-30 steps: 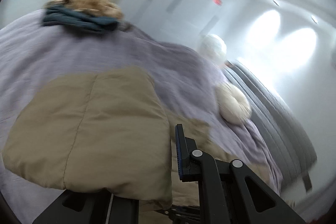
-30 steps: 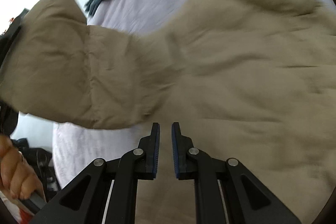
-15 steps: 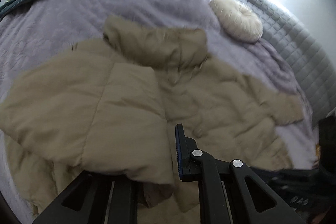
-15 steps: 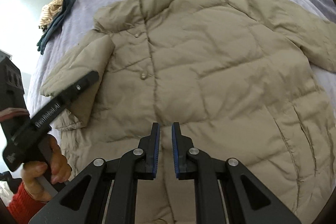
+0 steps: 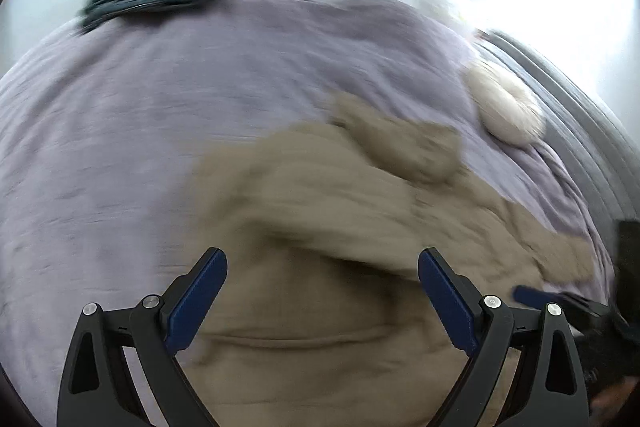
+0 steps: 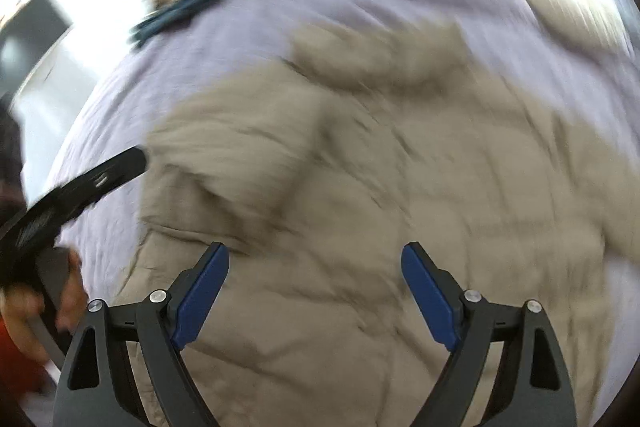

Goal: Fold large clothes

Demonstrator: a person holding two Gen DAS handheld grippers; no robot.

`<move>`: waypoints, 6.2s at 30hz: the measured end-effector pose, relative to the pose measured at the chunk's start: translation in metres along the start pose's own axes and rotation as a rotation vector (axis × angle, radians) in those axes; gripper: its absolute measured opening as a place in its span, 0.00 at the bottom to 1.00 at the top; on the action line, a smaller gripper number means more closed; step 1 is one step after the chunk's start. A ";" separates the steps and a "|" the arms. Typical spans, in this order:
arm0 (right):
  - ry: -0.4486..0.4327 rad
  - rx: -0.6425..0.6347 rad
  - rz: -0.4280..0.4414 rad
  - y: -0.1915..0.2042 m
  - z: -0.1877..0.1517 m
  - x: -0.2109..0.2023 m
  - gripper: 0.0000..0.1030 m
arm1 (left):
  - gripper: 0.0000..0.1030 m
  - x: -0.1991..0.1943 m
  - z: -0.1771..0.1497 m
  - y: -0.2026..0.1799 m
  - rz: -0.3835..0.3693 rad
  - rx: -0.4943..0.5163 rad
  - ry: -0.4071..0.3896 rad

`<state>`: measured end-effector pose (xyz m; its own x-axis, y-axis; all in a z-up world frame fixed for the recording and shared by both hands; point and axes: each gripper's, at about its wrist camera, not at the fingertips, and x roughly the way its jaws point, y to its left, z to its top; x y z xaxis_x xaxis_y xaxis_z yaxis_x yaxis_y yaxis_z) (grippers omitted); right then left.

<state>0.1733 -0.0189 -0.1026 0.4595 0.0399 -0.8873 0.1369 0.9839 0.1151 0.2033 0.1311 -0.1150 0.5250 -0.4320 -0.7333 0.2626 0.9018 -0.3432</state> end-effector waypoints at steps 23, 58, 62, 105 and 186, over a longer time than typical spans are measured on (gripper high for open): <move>0.040 0.318 -0.052 -0.105 0.053 0.052 0.16 | 0.21 0.096 0.049 0.068 -0.136 -0.247 0.109; 0.149 0.562 0.001 -0.178 -0.009 0.044 0.11 | 0.22 0.068 -0.008 0.021 0.218 0.032 0.237; 0.157 0.594 0.046 -0.187 -0.024 0.022 0.11 | 0.22 0.044 -0.003 0.007 0.208 0.041 0.215; -0.209 1.189 0.004 -0.467 -0.188 -0.124 0.89 | 0.82 0.087 -0.088 -0.279 0.047 0.247 0.379; 0.140 0.268 0.148 -0.128 0.039 0.028 0.70 | 1.00 0.059 -0.011 -0.090 0.259 -0.020 0.253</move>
<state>0.2029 -0.1510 -0.1252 0.3696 0.2209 -0.9026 0.3118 0.8855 0.3444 0.2016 0.0243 -0.1337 0.3546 -0.1744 -0.9186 0.1293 0.9822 -0.1366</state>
